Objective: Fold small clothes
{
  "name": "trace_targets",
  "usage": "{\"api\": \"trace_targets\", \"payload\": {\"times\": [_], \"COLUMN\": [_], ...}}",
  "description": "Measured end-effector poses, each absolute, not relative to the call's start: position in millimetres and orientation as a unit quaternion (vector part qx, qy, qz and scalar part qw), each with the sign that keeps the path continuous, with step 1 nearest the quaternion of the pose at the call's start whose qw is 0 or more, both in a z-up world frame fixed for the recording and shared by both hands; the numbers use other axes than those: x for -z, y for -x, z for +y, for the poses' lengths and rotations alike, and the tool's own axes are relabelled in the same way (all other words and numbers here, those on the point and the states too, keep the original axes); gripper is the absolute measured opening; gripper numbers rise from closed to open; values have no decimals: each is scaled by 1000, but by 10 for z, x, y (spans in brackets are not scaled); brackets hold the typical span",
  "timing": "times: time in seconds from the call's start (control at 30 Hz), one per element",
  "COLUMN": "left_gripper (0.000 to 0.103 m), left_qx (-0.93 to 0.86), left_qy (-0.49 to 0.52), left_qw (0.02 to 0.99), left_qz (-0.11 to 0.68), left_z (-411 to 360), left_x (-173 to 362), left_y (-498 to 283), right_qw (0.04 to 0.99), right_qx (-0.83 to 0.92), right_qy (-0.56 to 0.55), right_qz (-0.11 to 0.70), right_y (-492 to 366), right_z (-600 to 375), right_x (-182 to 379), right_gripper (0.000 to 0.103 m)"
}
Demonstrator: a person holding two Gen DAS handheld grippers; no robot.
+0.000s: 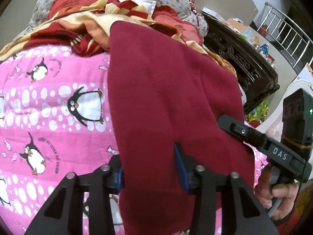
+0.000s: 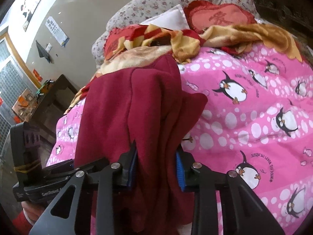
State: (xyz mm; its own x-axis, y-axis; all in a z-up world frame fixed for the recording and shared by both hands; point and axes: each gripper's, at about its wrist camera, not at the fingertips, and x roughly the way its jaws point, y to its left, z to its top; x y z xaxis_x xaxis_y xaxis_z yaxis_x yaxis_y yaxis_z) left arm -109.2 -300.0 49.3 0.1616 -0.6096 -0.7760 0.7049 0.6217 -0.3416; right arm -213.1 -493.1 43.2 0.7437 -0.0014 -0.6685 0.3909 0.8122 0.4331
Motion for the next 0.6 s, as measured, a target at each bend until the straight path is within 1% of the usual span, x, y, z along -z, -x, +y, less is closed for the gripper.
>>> {"api": "trace_targets", "payload": {"times": [0.17,0.37,0.47,0.6], "left_gripper": [42,41,42,42], "left_qx": [435,424,411,391], "left_qy": [-36,-55,-67,-71], "left_qw": [753,758,757,751], "left_qz": [493,493,504,527], "left_z": [-2711,-2135,-1833,-1543], "left_x": [-626,-836,-831,-677], "left_y": [1178,1394,1524,1620], "right_qw": [890,882,874,862], "right_qx": [94,51,22,-3], "right_qy": [-285,-306,-313,-314], "right_qz": [343,355,371,397], "right_y": [2202,2310,2356,2393], "right_z": [-4755,-4423,-4163,-3830], "right_x": [-618,-675,-639,-465], "right_gripper": [46,46,46,47]}}
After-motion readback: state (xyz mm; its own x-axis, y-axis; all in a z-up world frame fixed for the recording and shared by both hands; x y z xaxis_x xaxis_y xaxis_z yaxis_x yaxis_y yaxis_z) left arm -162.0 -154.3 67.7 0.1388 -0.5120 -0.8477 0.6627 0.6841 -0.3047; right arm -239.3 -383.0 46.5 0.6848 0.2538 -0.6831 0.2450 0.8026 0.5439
